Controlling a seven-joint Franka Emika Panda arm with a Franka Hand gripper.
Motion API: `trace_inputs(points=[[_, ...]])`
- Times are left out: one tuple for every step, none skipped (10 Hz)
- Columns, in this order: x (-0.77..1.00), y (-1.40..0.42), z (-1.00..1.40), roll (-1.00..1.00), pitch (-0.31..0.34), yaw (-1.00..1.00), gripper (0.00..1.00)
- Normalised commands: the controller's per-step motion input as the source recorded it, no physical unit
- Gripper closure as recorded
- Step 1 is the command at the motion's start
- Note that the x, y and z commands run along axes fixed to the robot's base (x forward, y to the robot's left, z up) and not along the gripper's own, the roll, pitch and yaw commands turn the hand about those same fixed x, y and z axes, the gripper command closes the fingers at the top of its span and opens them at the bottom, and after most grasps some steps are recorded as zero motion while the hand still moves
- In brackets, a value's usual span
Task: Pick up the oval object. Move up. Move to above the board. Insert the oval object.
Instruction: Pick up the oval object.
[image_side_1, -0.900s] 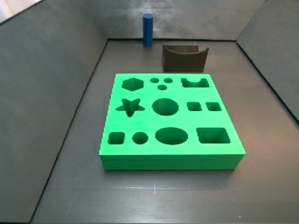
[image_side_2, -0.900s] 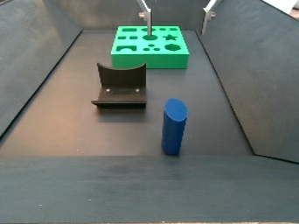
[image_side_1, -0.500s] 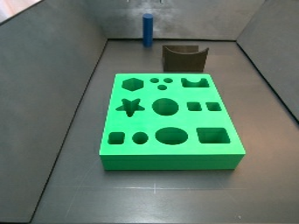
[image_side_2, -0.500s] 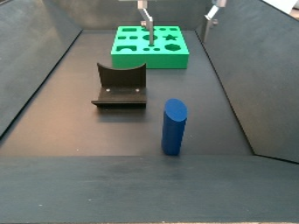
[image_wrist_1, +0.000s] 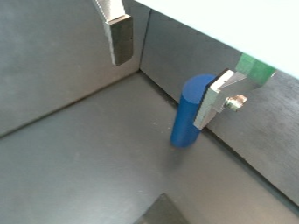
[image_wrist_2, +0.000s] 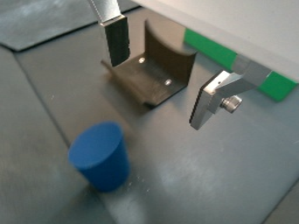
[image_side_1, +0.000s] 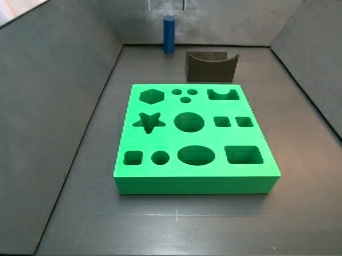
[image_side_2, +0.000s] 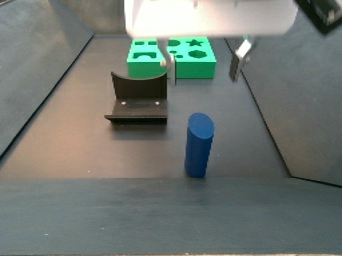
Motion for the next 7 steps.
trace_inputs(points=[[0.08,0.29,-0.44,-0.02,-0.124,0.18,0.0],[0.02,0.33,-0.45,0.0,-0.1,0.18,0.0],[0.0,0.36,-0.45,0.0,-0.104,0.17,0.0],[0.0,0.37,-0.39,0.0,-0.08,0.15,0.0],[0.05,0.39,-0.35,-0.03,-0.034,0.11,0.0],[0.12,0.42,-0.36,-0.05,-0.019,0.07,0.0],[0.13,0.39,-0.39,-0.05,-0.027,0.08,0.0]])
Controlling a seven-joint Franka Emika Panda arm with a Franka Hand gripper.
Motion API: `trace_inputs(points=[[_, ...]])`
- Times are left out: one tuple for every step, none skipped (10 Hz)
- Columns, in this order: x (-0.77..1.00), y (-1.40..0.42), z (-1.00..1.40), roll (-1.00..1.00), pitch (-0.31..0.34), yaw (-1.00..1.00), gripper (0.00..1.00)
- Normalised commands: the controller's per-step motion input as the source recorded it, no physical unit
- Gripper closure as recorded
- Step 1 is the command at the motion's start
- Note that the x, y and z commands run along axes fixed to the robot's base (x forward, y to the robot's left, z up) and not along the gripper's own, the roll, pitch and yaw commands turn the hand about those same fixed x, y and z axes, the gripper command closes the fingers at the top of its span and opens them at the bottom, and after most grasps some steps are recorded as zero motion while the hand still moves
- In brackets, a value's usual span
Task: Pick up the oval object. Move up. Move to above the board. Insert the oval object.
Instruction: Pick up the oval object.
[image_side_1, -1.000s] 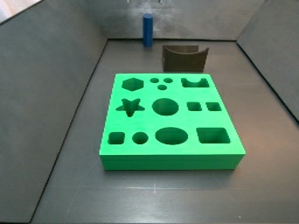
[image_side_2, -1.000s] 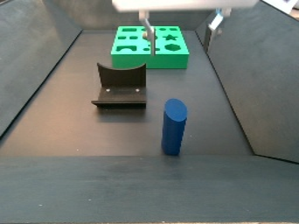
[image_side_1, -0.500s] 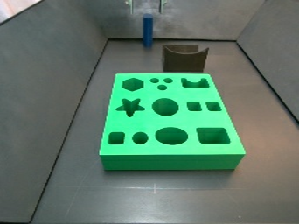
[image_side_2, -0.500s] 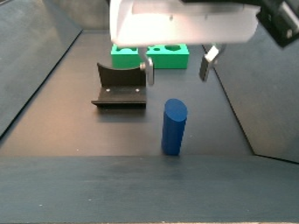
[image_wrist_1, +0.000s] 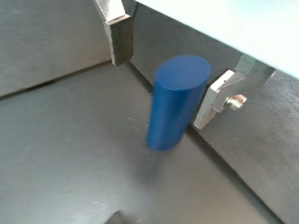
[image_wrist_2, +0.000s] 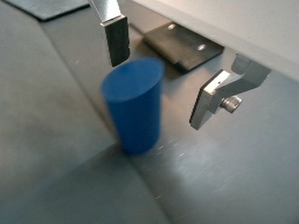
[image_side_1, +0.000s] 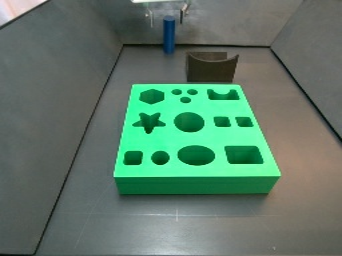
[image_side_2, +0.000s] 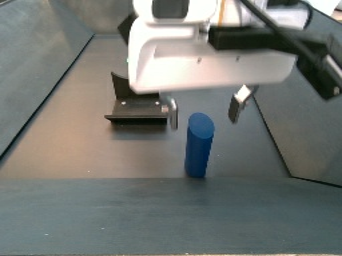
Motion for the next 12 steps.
trace_inputs(points=[[0.05,0.28,-0.29,0.0,-0.041,0.13,0.0],[0.0,0.0,0.0,0.01,0.0,0.0,0.0],[0.0,0.0,0.0,0.0,0.0,0.0,0.0],[0.0,0.0,0.0,0.0,0.0,0.0,1.0],[0.0,0.0,0.0,0.0,0.0,0.0,1.0],[0.0,0.0,0.0,0.0,0.0,0.0,1.0],[0.0,0.0,0.0,0.0,0.0,0.0,1.0],[0.0,0.0,0.0,0.0,0.0,0.0,1.0],[0.0,0.0,0.0,0.0,0.0,0.0,1.0],[0.0,0.0,0.0,0.0,0.0,0.0,1.0],[0.0,0.0,0.0,0.0,0.0,0.0,1.0],[0.0,0.0,0.0,0.0,0.0,0.0,1.0]])
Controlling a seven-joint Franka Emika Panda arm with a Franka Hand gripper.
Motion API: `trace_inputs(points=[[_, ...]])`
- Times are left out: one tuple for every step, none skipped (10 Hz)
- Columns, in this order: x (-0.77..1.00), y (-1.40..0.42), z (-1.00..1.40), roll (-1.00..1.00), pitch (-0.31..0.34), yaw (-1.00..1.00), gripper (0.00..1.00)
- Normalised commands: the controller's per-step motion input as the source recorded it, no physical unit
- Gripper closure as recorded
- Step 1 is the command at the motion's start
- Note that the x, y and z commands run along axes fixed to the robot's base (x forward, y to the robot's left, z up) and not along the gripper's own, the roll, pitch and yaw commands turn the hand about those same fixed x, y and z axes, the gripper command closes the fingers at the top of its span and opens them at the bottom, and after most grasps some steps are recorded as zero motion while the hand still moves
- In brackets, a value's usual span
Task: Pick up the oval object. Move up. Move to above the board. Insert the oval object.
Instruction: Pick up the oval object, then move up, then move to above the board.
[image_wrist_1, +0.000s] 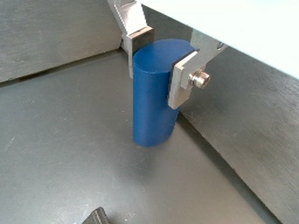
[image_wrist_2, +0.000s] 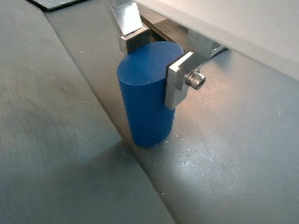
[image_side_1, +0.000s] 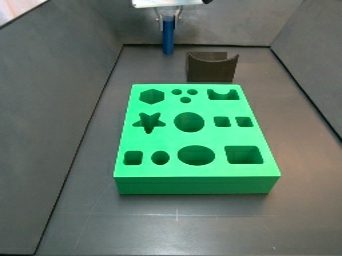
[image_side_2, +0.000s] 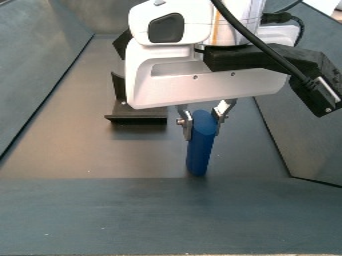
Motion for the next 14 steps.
trace_inputs(points=[[0.0,0.0,0.0,0.0,0.0,0.0,1.0],[0.0,0.0,0.0,0.0,0.0,0.0,1.0],[0.0,0.0,0.83,0.0,0.0,0.0,1.0],[0.03,0.05,0.82,0.01,-0.004,-0.04,1.0],[0.0,0.04,0.72,0.01,0.029,-0.04,1.0],[0.0,0.02,0.52,0.02,0.051,-0.04,1.0],[-0.01,0.01,0.35,0.03,0.059,-0.04,1.0],[-0.01,0.01,0.18,0.04,0.069,-0.03,1.0],[-0.02,0.54,1.0,0.1,0.436,0.34,1.0],[-0.02,0.53,1.0,0.09,0.439,0.33,1.0],[0.0,0.48,1.0,0.08,0.391,0.26,1.0],[0.0,0.42,1.0,0.1,0.281,0.17,1.0],[0.0,0.4,1.0,0.1,0.224,0.14,1.0],[-0.01,0.36,1.0,0.08,0.138,0.09,1.0]])
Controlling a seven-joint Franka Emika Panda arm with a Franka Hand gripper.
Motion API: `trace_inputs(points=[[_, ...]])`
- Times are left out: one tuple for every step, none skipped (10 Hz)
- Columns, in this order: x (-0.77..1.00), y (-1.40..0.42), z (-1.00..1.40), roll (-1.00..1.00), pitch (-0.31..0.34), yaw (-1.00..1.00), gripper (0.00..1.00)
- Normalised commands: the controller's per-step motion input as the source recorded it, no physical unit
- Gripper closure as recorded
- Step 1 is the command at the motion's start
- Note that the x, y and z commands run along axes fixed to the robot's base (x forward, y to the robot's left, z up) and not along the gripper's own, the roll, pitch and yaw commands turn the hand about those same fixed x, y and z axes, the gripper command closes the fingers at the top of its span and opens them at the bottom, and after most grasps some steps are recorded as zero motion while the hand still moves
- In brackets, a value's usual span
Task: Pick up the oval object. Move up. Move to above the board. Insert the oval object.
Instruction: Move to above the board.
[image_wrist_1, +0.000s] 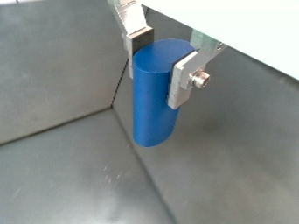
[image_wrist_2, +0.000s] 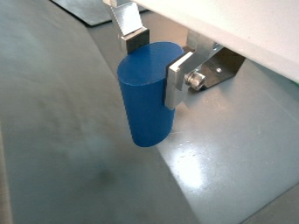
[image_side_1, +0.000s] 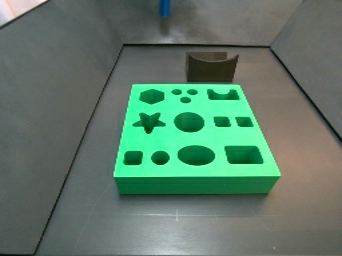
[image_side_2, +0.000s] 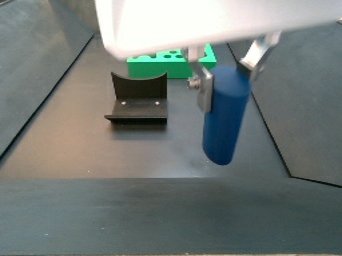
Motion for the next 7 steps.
trace_inputs(points=[[-0.01,0.33,1.0,0.07,0.108,0.06,1.0],[0.0,0.29,1.0,0.05,0.099,0.03,1.0],[0.0,0.28,1.0,0.04,0.098,0.02,1.0],[0.0,0.23,1.0,0.01,0.091,0.01,1.0],[0.01,0.21,1.0,0.01,0.09,0.0,1.0],[0.01,0.13,0.78,0.0,0.089,-0.01,1.0],[0.0,0.09,0.67,0.0,0.087,-0.01,1.0]])
